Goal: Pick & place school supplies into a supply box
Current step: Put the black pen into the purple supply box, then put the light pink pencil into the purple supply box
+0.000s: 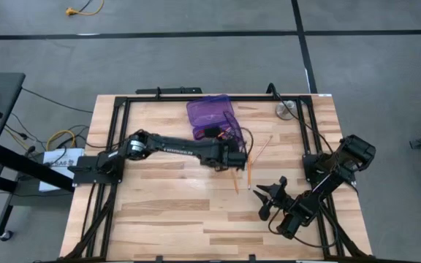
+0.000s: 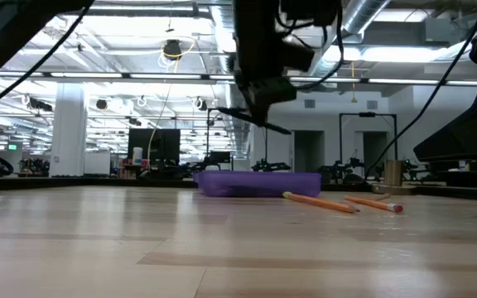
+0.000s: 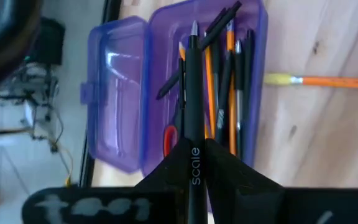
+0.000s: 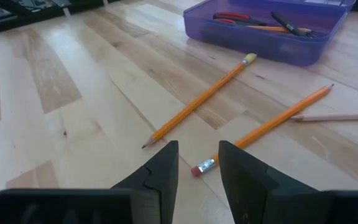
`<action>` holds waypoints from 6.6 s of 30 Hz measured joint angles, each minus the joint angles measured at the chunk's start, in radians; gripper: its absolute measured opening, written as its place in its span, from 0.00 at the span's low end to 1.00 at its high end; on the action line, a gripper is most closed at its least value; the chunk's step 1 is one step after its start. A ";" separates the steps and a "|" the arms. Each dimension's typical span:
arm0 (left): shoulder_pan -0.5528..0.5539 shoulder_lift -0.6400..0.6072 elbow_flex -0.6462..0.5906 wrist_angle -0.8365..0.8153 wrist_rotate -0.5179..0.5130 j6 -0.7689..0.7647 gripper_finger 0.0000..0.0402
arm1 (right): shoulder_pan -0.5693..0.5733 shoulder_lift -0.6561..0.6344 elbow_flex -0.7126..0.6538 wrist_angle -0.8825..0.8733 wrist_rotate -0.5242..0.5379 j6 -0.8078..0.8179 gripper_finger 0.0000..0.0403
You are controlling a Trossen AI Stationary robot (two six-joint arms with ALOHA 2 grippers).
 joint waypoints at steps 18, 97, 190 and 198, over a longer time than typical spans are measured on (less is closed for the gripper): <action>0.173 0.000 -0.253 0.341 0.181 0.268 0.04 | 0.000 0.000 0.000 -0.010 0.000 0.000 0.27; -0.592 -1.006 -1.270 1.497 0.123 0.060 0.47 | -0.196 0.000 0.000 -0.002 -0.136 0.100 0.27; -0.445 -1.165 -1.950 2.146 0.107 -0.038 0.47 | -0.974 0.000 0.355 -0.663 -0.916 -1.936 0.27; -0.445 -1.165 -1.950 2.146 0.102 -0.030 0.47 | -0.973 0.000 0.302 -0.592 -0.915 -1.928 0.27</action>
